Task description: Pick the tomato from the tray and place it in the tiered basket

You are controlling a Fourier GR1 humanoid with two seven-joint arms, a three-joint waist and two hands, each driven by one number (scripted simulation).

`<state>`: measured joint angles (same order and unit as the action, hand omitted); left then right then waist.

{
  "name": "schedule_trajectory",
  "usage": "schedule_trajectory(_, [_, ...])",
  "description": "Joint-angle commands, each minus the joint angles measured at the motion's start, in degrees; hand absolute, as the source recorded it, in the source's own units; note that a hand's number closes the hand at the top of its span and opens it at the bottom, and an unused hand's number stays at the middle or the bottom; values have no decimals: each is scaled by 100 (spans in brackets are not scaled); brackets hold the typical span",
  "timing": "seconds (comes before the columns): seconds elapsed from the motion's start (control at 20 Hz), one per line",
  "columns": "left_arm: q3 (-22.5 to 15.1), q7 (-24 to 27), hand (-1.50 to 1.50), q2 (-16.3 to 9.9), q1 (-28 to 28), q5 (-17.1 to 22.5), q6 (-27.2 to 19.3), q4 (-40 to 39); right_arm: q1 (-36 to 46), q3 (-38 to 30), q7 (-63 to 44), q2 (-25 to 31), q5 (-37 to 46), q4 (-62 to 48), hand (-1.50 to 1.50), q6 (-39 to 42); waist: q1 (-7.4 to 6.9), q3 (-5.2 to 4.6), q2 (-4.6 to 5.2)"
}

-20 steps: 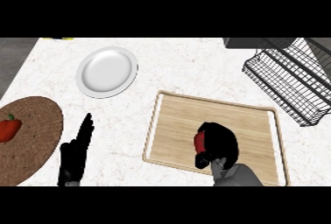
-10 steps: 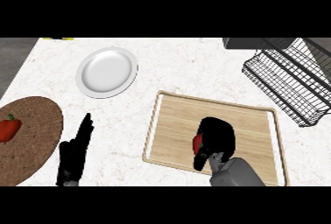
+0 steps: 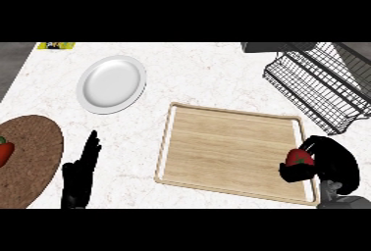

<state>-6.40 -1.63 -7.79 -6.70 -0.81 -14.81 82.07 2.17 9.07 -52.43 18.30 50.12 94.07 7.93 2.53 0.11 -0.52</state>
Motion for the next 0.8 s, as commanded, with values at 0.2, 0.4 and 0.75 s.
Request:
schedule_trajectory(0.2, [-5, 65, 0, 1, -159, 59, 125, -48, -666, -1781, -133, 354, -935, 2041, 150, -541, -4, -17, -8])
schedule_trajectory(0.4, [-85, -96, 0, 66, -171, -84, -49, 97, -674, -2486, -395, 527, -1182, 3350, 150, -532, 17, -17, -29])
schedule_trajectory(0.75, [-6, -168, 0, 25, 164, -40, 113, 22, -203, -3195, -1332, 1632, -1546, 4743, 150, 1060, -191, -19, 34])
